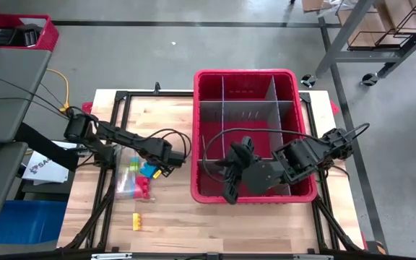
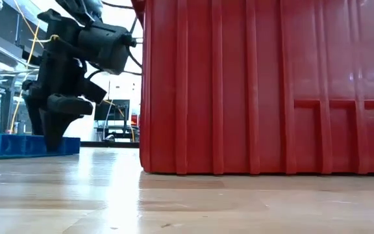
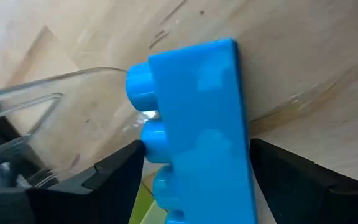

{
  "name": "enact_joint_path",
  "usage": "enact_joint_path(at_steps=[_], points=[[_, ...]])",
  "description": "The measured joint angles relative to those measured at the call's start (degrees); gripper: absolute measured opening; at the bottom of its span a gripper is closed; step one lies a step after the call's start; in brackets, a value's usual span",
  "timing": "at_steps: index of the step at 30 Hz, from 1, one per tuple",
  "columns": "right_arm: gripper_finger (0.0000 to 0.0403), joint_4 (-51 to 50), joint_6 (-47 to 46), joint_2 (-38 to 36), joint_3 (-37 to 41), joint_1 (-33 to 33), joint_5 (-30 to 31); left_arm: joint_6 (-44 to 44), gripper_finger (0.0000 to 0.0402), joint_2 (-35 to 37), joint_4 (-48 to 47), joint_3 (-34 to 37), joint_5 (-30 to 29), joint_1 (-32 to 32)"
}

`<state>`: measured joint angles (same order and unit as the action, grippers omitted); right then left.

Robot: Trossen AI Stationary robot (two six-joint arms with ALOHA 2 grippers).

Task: Sort Items/Unsort Items

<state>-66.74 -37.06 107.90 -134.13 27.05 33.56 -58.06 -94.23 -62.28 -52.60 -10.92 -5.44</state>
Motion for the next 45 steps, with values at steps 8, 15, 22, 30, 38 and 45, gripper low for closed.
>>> enact_joint_path(at_steps=[8,15,22,30,38,45], points=[[0.0094,-0.6,-0.2,0.0,0.0,0.0,0.0,-0.4,0.0287,0.5,5.8,4.0,1.4,0.1],[0.0094,-0.8,-0.4,0.0,0.0,0.0,-1.5,4.7,0.0170,0.4,6.3,2.8,-1.3,0.1],[0.0094,-0.8,-0.4,0.0,0.0,0.5,-2.6,10.0,0.0009,0.6,5.1,-2.9,-5.3,-0.9],[0.0094,1.0,-0.4,-0.8,-0.1,1.9,-2.1,15.4,0.0004,2.7,1.3,-12.1,-10.7,-0.6],[0.0094,1.7,-0.2,-2.3,-0.1,4.2,-1.6,20.9,0.0003,10.2,-5.3,-26.2,-24.3,0.3],[0.0094,3.3,-0.4,-4.7,-0.1,6.4,2.5,30.0,0.0002,13.9,3.4,-37.5,-30.7,5.7]])
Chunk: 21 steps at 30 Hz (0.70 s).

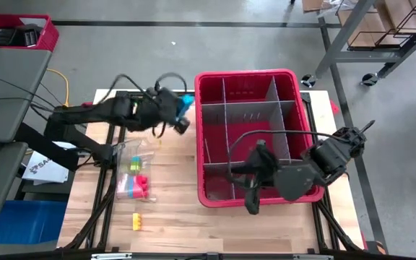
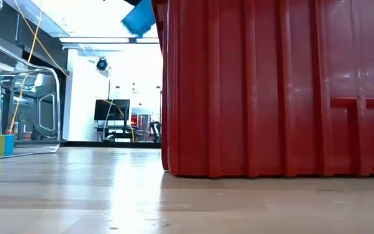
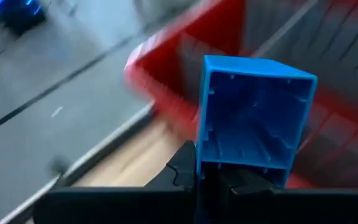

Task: Sort Items/Unsort Items

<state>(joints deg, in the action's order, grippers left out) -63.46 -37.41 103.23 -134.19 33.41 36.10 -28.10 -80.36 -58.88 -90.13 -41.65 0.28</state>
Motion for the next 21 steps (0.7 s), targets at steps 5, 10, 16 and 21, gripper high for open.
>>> enact_joint_path(at_steps=[5,10,16,21], points=[[0.0094,2.8,1.9,-1.6,0.0,2.2,4.3,8.9,0.0002,-3.2,30.3,-1.0,13.4,2.7],[0.0094,4.3,2.0,-2.7,0.0,4.2,9.5,2.6,0.0004,-13.0,47.1,-0.8,25.2,4.9],[0.0094,5.1,3.0,-2.8,0.0,6.0,15.6,1.7,0.0055,-21.5,52.8,-0.8,27.2,5.4],[0.0094,5.1,3.0,-2.8,0.0,6.9,17.8,1.7,0.0139,-24.5,54.6,-0.7,29.1,5.4]])
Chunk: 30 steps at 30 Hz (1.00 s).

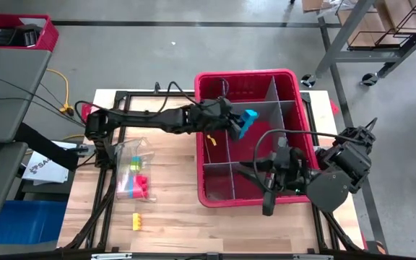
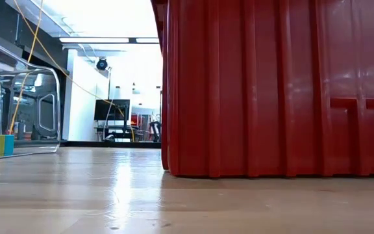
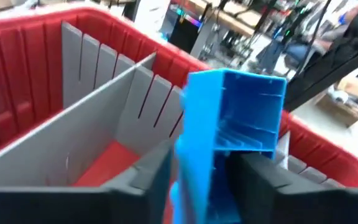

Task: Sort Items/Unsort Items

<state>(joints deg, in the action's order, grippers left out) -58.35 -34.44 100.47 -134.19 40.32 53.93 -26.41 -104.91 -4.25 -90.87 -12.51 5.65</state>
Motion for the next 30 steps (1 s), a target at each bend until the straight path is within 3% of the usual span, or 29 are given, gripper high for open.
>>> enact_joint_path(at_steps=[7,12,15,22,25,30], points=[[0.0094,0.0,1.4,0.0,0.0,0.0,0.1,-0.5,0.0248,0.7,1.6,-0.1,0.9,0.0],[0.0094,0.0,3.5,0.0,0.0,0.0,0.3,-1.0,0.0290,1.2,0.4,-1.4,5.8,0.1],[0.0094,0.0,3.9,0.0,0.0,0.0,0.3,-0.1,0.0296,1.1,-2.7,-2.2,8.3,0.1],[0.0094,0.0,4.9,0.0,0.0,-0.2,0.6,-3.1,0.0297,0.0,-22.2,-4.0,8.7,4.1],[0.0094,0.0,4.7,0.0,0.0,-0.2,0.7,-7.1,0.0296,-0.1,-20.6,-4.0,11.9,5.6],[0.0094,0.0,4.7,0.0,0.0,0.1,0.7,-7.8,0.0294,3.7,-16.3,-4.0,23.6,5.2]])
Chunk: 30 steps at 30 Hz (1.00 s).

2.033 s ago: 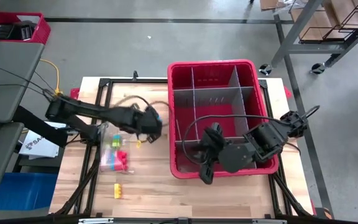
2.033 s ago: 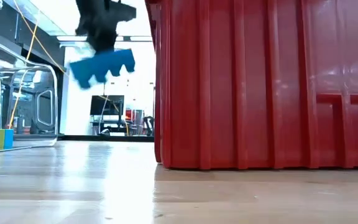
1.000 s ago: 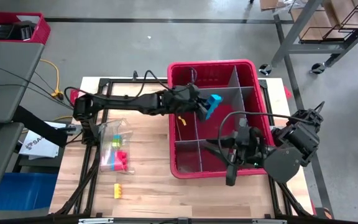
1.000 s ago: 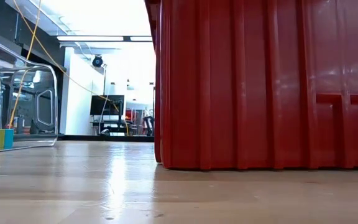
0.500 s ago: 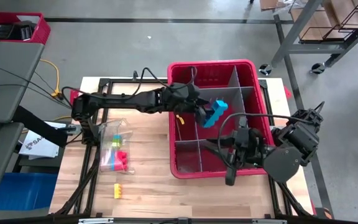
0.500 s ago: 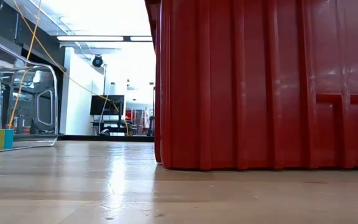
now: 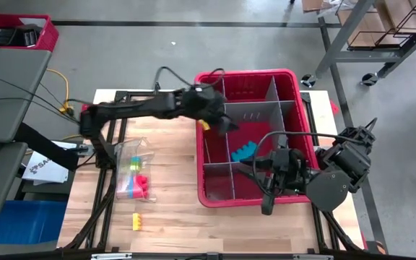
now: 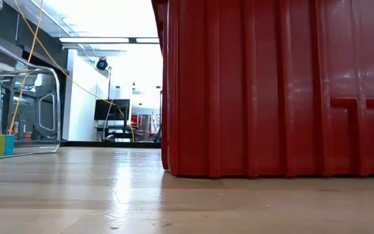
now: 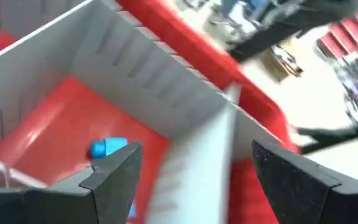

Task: Sort Items/Unsort Items

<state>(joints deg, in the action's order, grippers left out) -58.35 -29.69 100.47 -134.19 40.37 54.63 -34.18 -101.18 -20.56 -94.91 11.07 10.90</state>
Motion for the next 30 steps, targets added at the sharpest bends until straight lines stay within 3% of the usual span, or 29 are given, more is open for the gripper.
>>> enact_joint_path(at_steps=[2,7,11,15,19,22,25,28,30], points=[[0.0094,-0.1,0.2,0.0,0.0,0.2,0.0,3.1,0.0294,4.3,-5.3,-0.1,-1.4,-2.3],[0.0094,-1.1,1.7,0.0,0.0,0.2,0.0,11.4,0.0294,13.2,-28.8,-0.1,-18.3,-12.2],[0.0094,-1.3,1.1,0.3,0.0,-2.1,-1.0,4.8,0.0294,18.7,-43.3,0.0,-25.5,-21.0],[0.0094,-2.0,2.4,2.3,0.0,-6.9,-9.3,-8.1,0.0294,23.3,-55.5,-0.1,-31.8,-30.5],[0.0091,-1.3,1.3,3.8,0.1,-10.8,-13.2,-24.0,0.0294,25.1,-70.9,0.2,-29.5,-37.0],[0.0065,-1.6,0.1,5.9,-0.1,-13.7,-18.0,-27.1,0.0293,26.6,-66.4,3.1,-24.7,-41.4],[0.0015,-1.6,-0.5,9.1,0.1,-15.8,-23.4,-28.7,0.0286,25.8,-69.9,3.7,-22.1,-44.2],[0.0009,-1.2,-0.7,11.5,0.1,-17.3,-27.1,-30.4,0.0249,24.7,-67.7,5.3,-21.7,-47.4],[0.0003,-1.3,-1.2,12.6,0.1,-18.2,-29.8,-31.6,0.0197,23.9,-68.1,5.7,-19.9,-49.2]])
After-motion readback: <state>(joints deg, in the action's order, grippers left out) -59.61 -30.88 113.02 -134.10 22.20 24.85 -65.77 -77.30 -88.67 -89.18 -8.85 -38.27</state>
